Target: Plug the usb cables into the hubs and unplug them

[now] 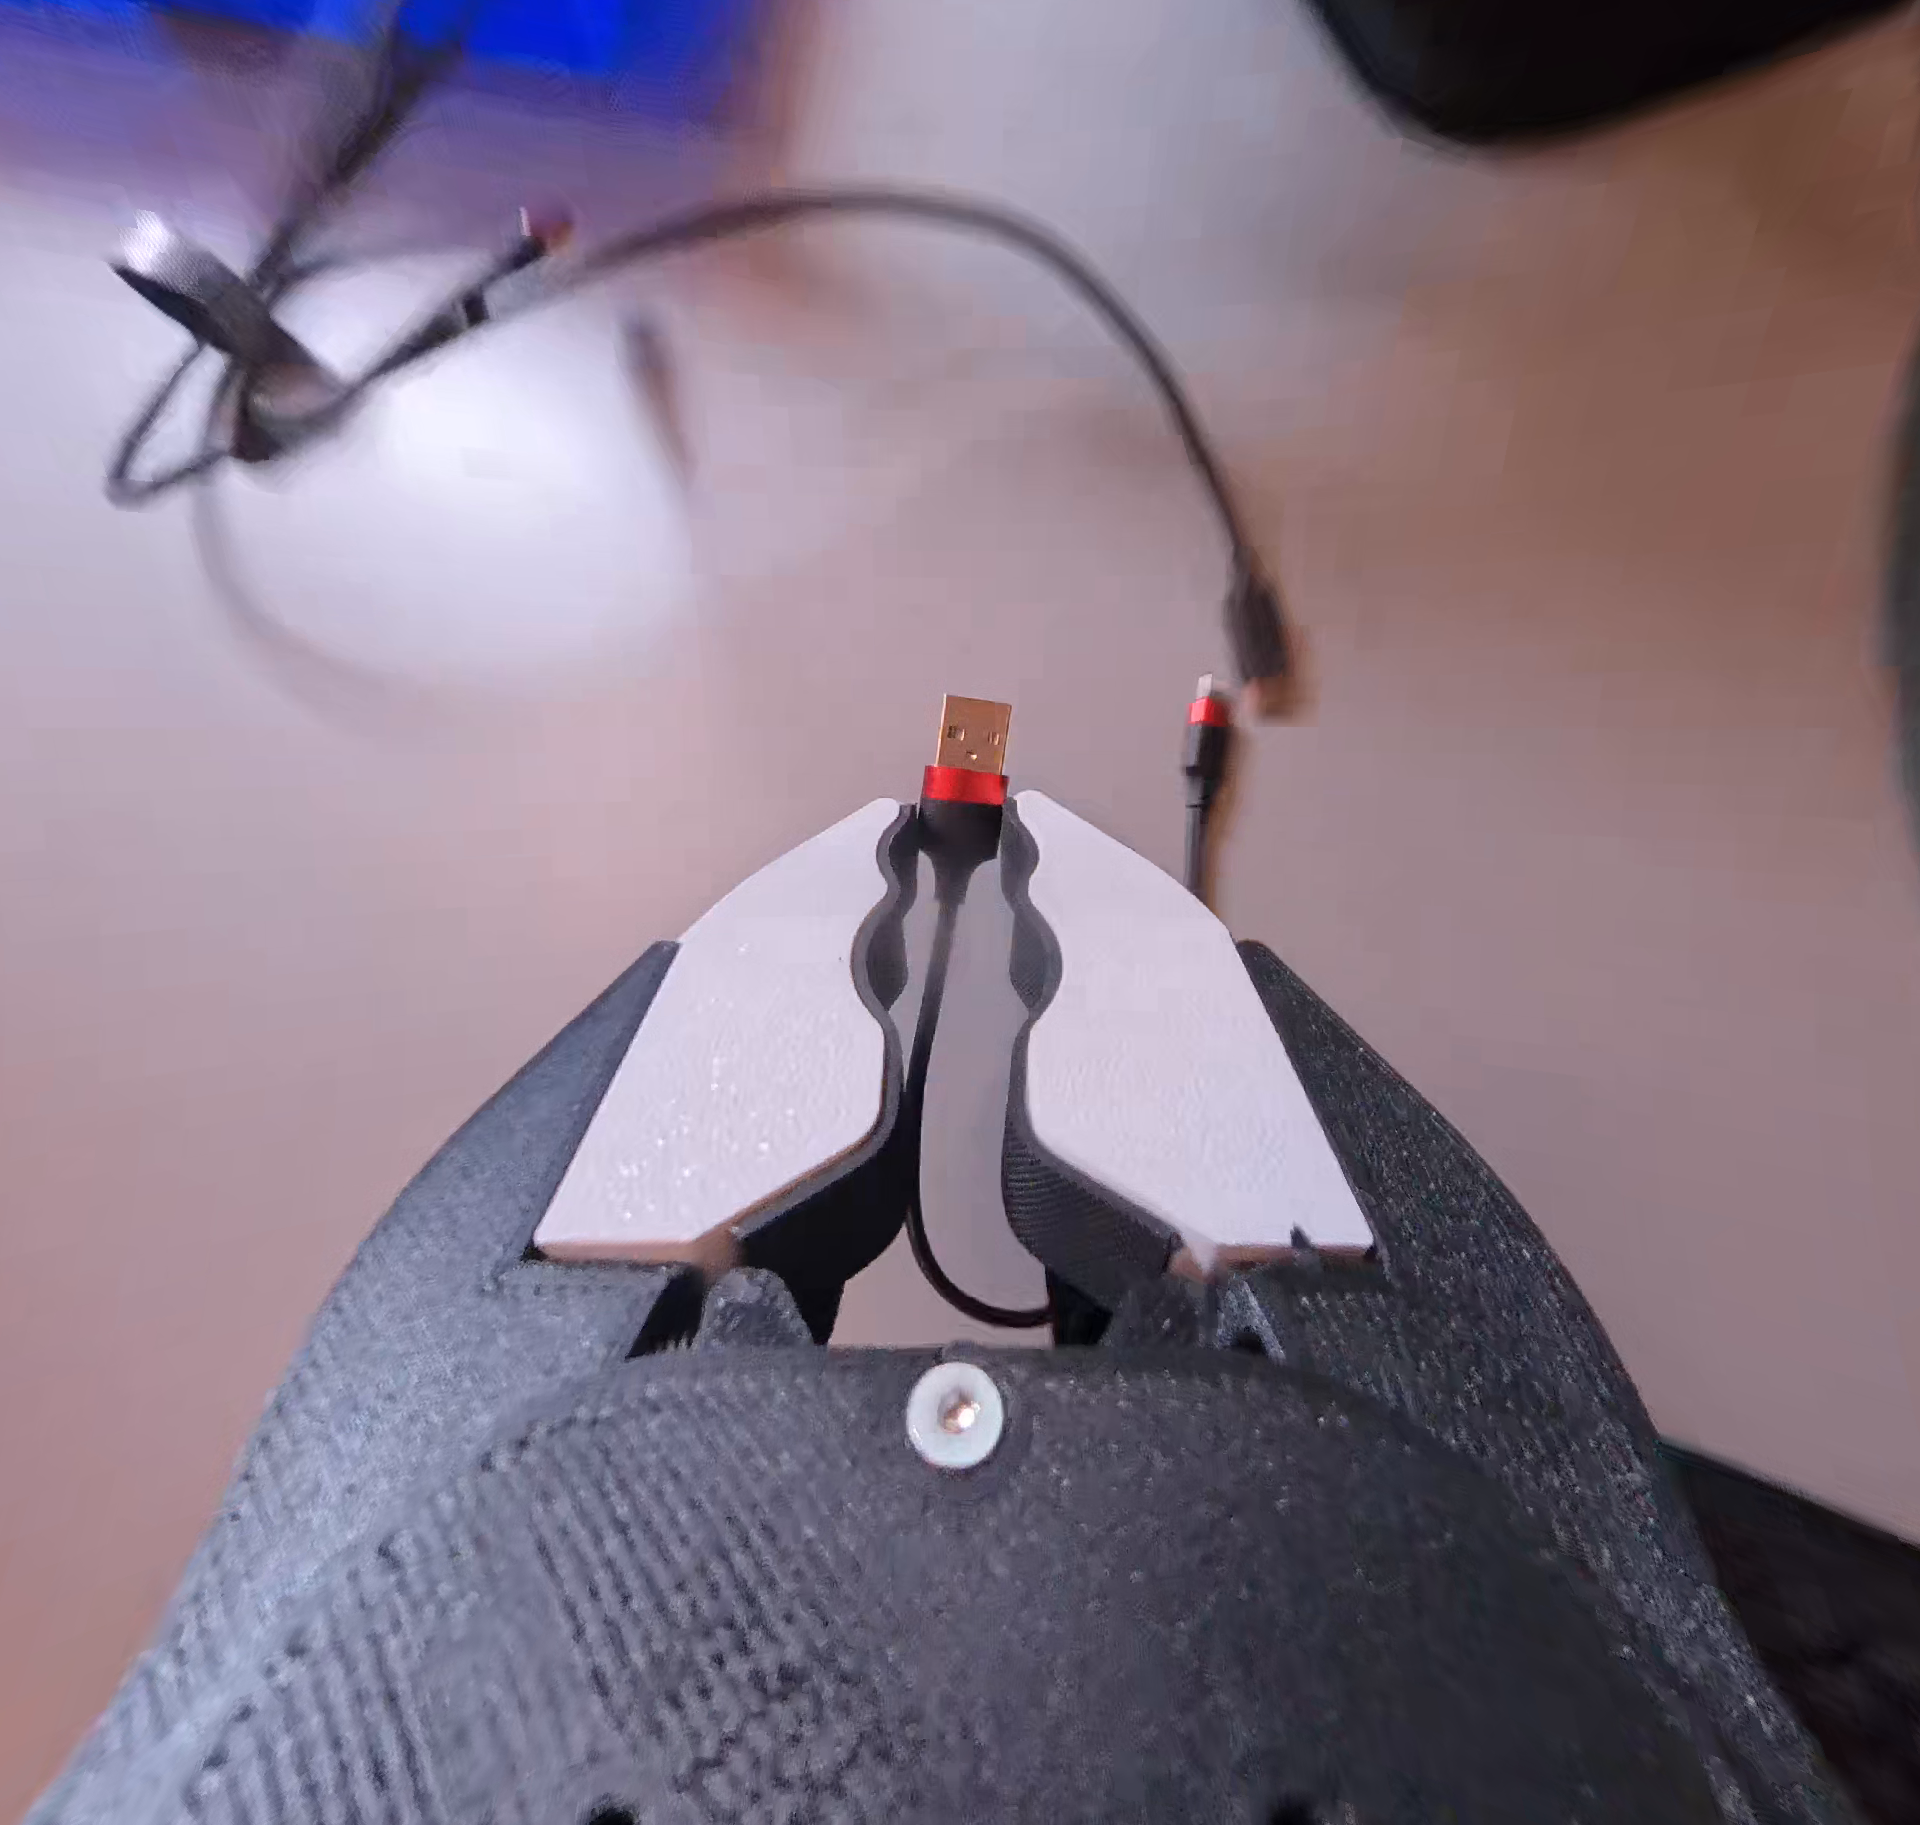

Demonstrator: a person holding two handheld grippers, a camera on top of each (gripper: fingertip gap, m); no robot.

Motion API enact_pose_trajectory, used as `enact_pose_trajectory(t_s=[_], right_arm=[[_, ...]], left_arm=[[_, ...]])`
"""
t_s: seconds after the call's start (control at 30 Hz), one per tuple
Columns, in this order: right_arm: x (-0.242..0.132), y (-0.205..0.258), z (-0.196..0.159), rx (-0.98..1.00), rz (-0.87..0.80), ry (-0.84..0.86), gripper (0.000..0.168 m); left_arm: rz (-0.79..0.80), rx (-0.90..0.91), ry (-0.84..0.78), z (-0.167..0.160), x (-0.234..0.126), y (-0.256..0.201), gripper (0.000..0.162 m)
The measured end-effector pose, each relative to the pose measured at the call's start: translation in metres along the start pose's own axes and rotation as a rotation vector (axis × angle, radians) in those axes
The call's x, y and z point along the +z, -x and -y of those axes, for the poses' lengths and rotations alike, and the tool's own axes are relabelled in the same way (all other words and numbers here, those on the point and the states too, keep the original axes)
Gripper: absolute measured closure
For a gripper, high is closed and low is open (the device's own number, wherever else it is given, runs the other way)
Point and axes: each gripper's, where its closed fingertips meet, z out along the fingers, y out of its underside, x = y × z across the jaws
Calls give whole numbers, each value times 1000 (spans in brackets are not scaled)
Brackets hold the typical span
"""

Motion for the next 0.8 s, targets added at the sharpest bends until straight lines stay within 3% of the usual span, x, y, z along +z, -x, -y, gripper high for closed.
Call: enact_pose_trajectory(t_s=[0.13,0.27,0.47,0.8], right_arm=[[6,15,10,-187,-9,-3,156],[14,38,20,-392,-16,26,156],[18,59,33,-524,-25,-3,156],[17,69,37,-590,-23,-66,156]], left_arm=[[-21,-98,-81,50,-17,-17,147],[-51,-146,-48,71,0,-28,147],[-111,-164,15,75,26,-35,147],[-148,-105,55,76,29,-41,147]])
